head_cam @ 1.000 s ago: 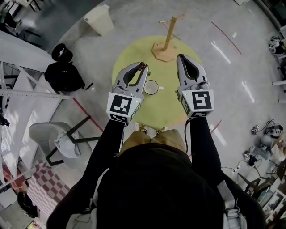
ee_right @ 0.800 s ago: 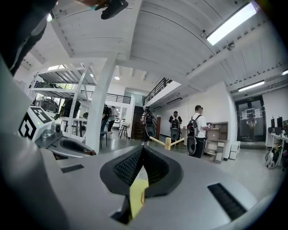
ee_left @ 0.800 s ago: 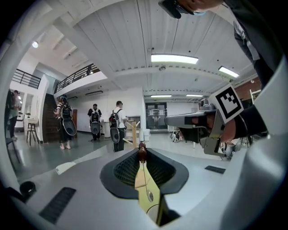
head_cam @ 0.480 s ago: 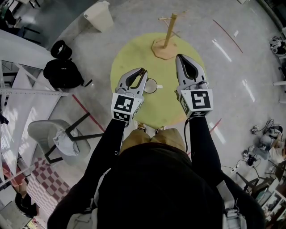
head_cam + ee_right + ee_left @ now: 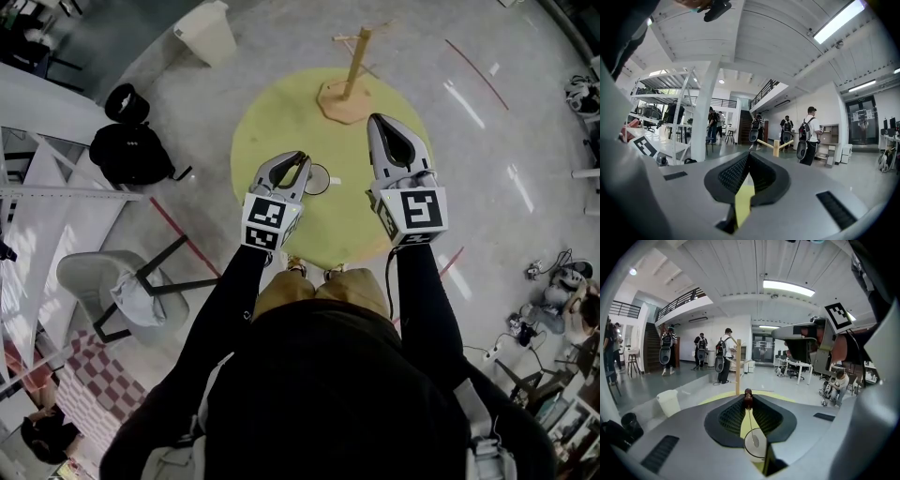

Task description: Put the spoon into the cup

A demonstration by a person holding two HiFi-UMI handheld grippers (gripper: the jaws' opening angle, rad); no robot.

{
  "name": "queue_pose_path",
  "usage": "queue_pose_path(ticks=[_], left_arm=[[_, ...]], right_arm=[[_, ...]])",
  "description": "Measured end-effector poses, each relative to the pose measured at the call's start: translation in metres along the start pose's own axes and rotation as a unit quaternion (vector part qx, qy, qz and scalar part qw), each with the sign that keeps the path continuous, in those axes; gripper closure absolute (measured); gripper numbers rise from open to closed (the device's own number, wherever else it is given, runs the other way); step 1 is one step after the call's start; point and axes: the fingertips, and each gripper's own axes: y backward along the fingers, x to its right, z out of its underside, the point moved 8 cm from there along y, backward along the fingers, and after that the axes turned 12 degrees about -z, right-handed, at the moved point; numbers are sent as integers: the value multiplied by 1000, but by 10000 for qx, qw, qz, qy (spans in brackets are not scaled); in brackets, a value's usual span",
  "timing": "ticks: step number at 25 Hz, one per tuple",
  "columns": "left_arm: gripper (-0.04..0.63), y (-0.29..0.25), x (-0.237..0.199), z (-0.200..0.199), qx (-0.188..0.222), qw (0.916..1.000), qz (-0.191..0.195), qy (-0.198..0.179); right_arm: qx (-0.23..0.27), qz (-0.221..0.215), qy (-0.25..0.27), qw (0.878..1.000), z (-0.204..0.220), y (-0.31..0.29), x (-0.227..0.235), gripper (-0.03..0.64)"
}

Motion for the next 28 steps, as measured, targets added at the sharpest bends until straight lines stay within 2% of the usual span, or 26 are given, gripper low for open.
queue_pose_path(ticks=[10,14,19,28], left_arm=[[537,-12,1,32,-456,9989,-33,34],[537,-14,0,44,-685,9976,-68,-66],[537,-14,2,48,-811,9964,-13,-234],[537,-15,3,67,-1114,9936,61,-200]], right_arm=[[-86,-92,-2,9999,4,-6,-5,591],[-128,-108,9,9999,4,-8,-6,591],[-166,-138,18,9998,5,-10,-6,591],[-265,-157,30,9995,11,-17,-8,591]])
